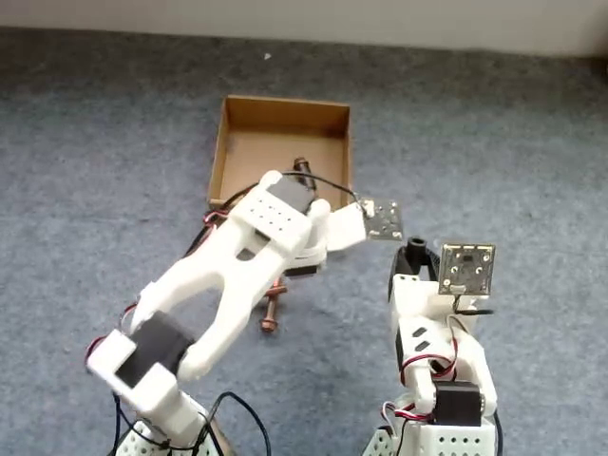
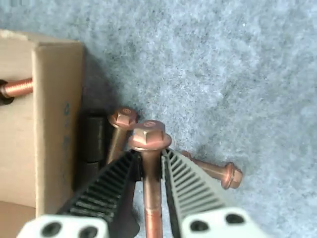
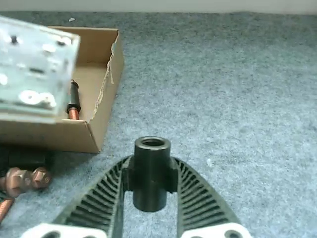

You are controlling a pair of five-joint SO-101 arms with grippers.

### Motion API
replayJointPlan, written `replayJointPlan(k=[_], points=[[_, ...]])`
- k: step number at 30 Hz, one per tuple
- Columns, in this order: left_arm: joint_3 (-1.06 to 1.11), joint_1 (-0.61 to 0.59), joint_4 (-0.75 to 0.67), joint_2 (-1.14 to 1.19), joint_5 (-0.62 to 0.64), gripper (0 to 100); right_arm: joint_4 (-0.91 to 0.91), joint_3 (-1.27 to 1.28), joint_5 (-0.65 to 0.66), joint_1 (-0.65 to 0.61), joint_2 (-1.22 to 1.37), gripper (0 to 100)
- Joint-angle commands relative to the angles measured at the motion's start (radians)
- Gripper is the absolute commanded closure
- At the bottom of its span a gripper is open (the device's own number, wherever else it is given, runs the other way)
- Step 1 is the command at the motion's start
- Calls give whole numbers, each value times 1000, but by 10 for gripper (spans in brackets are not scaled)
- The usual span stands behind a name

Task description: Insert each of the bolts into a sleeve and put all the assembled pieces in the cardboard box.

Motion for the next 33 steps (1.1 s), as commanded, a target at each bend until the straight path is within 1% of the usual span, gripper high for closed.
replayJointPlan(k=[1, 11, 19, 23, 28, 33], points=[[93, 4, -2, -193, 72, 994, -24, -12, 6, 4, -16, 991], [280, 2, -2, -679, 267, 994, -21, -12, 6, 4, -16, 991], [424, 2, -3, -990, 362, 994, -21, -12, 6, 4, -16, 991], [515, -1, -66, -1130, 416, 994, -21, -12, 6, 4, -16, 992], [650, -62, -184, -1302, 463, 994, -19, -12, 5, 4, -16, 992], [769, -120, -241, -1432, 512, 994, 2, -13, 5, -12, -16, 992]])
